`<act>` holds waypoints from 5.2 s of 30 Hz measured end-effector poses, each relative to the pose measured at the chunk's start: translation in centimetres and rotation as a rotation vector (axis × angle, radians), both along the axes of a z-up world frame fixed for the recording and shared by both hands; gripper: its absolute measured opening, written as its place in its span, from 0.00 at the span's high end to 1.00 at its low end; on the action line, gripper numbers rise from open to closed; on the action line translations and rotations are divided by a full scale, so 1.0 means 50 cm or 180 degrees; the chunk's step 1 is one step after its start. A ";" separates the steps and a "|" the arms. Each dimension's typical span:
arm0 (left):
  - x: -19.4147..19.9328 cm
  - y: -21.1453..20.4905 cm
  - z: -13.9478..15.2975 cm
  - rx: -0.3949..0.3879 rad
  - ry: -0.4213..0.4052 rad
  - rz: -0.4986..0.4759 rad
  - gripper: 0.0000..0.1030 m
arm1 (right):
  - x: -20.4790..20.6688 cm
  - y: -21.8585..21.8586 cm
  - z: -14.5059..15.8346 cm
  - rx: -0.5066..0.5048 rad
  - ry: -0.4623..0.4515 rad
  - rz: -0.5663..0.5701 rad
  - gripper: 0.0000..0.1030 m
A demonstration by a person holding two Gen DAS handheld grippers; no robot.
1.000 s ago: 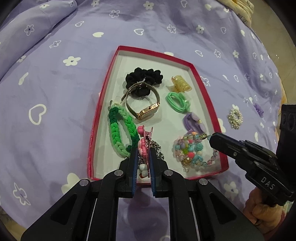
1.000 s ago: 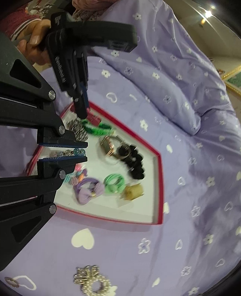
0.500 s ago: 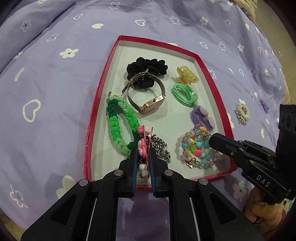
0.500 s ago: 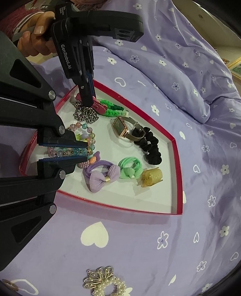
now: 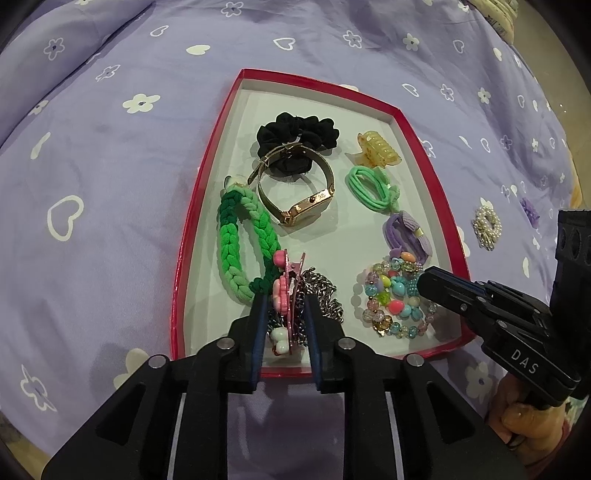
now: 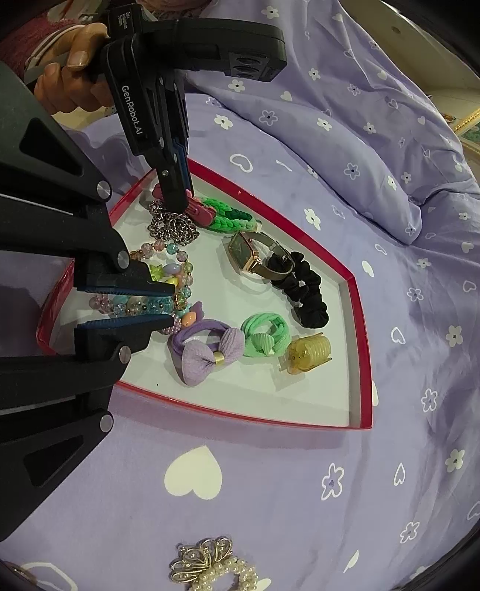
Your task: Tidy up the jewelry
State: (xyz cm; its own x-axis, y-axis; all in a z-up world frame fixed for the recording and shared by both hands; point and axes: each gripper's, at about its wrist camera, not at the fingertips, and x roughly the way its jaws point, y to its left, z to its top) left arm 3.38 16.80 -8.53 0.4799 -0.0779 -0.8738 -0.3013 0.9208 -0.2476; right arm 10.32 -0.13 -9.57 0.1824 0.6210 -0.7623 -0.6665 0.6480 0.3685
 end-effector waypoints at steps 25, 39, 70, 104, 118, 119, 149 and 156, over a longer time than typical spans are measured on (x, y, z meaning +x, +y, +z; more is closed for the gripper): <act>-0.031 -0.014 0.052 -0.0001 -0.0218 0.0066 0.56 | -0.018 -0.048 0.062 0.0238 -0.0100 -0.0150 0.63; -0.093 -0.019 0.077 -0.0014 -0.0440 0.0214 0.32 | -0.056 -0.107 0.079 0.0517 -0.0123 -0.0348 0.40; -0.237 -0.087 0.166 0.0814 -0.0916 0.0477 0.02 | -0.207 -0.159 0.168 0.0355 -0.1297 -0.0367 0.03; -0.262 -0.125 0.094 0.1072 -0.0872 0.0554 0.00 | -0.211 -0.158 0.061 0.0196 -0.1059 -0.0495 0.00; -0.264 -0.139 0.098 0.1147 -0.0885 0.0519 0.00 | -0.212 -0.158 0.065 0.0193 -0.1096 -0.0517 0.00; -0.265 -0.138 0.098 0.1136 -0.0891 0.0525 0.00 | -0.212 -0.157 0.066 0.0192 -0.1095 -0.0514 0.00; -0.262 -0.137 0.089 0.1156 -0.0844 0.0519 0.00 | -0.220 -0.155 0.071 0.0195 -0.1118 -0.0460 0.00; -0.263 -0.136 0.090 0.1165 -0.0858 0.0522 0.00 | -0.222 -0.154 0.073 0.0190 -0.1120 -0.0452 0.00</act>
State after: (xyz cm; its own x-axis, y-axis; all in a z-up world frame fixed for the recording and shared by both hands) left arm -9.78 9.98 -4.04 0.6733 0.3072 -0.6726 -0.4195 0.9078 -0.0053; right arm -0.78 -7.85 -5.93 0.5140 0.6121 -0.6009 -0.6640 0.7274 0.1730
